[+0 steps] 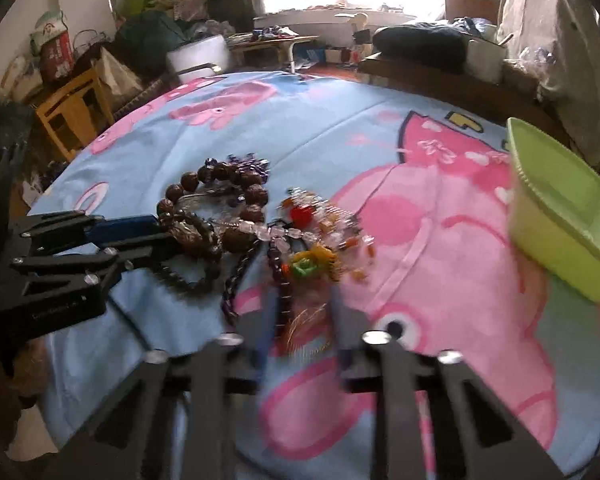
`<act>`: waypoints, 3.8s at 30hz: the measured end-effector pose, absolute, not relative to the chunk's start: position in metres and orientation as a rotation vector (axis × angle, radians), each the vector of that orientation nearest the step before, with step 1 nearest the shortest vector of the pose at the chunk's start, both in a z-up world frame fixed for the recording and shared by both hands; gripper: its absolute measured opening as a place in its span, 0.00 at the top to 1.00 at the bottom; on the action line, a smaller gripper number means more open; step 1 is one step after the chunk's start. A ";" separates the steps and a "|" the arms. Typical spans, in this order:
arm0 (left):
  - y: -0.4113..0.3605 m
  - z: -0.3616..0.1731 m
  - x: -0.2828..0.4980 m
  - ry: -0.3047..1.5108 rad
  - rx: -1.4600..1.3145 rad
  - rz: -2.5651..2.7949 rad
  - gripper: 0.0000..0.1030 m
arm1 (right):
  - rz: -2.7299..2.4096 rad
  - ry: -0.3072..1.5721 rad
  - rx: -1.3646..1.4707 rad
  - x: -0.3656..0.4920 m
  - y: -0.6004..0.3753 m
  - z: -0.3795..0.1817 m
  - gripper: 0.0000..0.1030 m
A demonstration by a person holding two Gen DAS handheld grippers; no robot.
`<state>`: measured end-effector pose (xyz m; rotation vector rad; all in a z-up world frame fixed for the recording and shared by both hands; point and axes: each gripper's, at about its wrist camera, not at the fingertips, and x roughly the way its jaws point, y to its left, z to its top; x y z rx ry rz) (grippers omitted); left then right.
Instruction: Organize jewelry
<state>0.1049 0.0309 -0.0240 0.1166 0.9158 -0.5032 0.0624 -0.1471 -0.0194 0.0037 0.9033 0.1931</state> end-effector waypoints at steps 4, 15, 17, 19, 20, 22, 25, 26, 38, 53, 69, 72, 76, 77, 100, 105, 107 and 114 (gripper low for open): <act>0.042 -0.021 0.115 0.912 0.087 -0.461 0.92 | 0.022 0.858 0.019 0.065 -0.179 -0.014 1.00; 0.068 -0.019 0.102 0.900 0.114 -0.352 0.91 | 0.264 0.822 0.334 0.050 -0.187 0.001 1.00; 0.067 -0.015 0.098 0.884 0.116 -0.345 0.91 | 0.309 0.828 0.349 0.047 -0.175 0.006 1.00; 0.066 -0.010 0.093 0.864 0.113 -0.331 0.91 | 0.339 0.827 0.331 0.043 -0.163 0.010 1.00; 0.065 -0.007 0.092 0.856 0.112 -0.325 0.91 | 0.344 0.825 0.324 0.041 -0.159 0.012 1.00; 0.064 -0.004 0.089 0.850 0.104 -0.324 0.91 | 0.350 0.823 0.320 0.037 -0.154 0.015 1.00; 0.062 -0.001 0.086 0.841 0.104 -0.310 0.91 | 0.361 0.820 0.323 0.033 -0.147 0.015 0.83; 0.062 0.000 0.085 0.839 0.105 -0.307 0.91 | 0.361 0.820 0.323 0.031 -0.145 0.015 0.81; 0.064 0.007 0.078 0.806 0.104 -0.271 0.79 | 0.322 0.789 0.283 0.024 -0.135 0.025 0.77; 0.087 0.068 0.100 0.600 0.074 -0.316 0.79 | 0.300 0.586 0.106 0.043 -0.121 0.093 1.00; 0.048 -0.017 0.167 0.845 0.107 -0.433 0.78 | 0.247 0.918 0.088 0.127 -0.111 -0.010 1.00; 0.045 -0.019 0.166 0.835 0.107 -0.452 0.90 | 0.268 0.928 0.149 0.128 -0.119 -0.013 1.00; 0.061 0.010 0.154 0.773 0.006 -0.488 1.00 | 0.274 0.800 0.062 0.103 -0.114 0.023 1.00; 0.066 0.023 0.148 0.743 -0.031 -0.509 1.00 | 0.271 0.746 0.025 0.092 -0.112 0.037 1.00; -0.038 0.081 0.069 0.605 0.022 -0.844 0.59 | 0.239 0.493 0.198 0.011 -0.216 0.128 1.00; -0.088 0.076 0.073 0.627 0.062 -0.937 0.59 | 0.253 0.481 0.226 0.000 -0.242 0.133 1.00; -0.110 0.075 0.077 0.631 0.075 -0.989 0.62 | 0.256 0.476 0.250 -0.002 -0.257 0.134 1.00; -0.183 0.084 0.109 0.645 0.152 -0.981 0.86 | 0.078 0.459 0.252 0.017 -0.324 0.121 1.00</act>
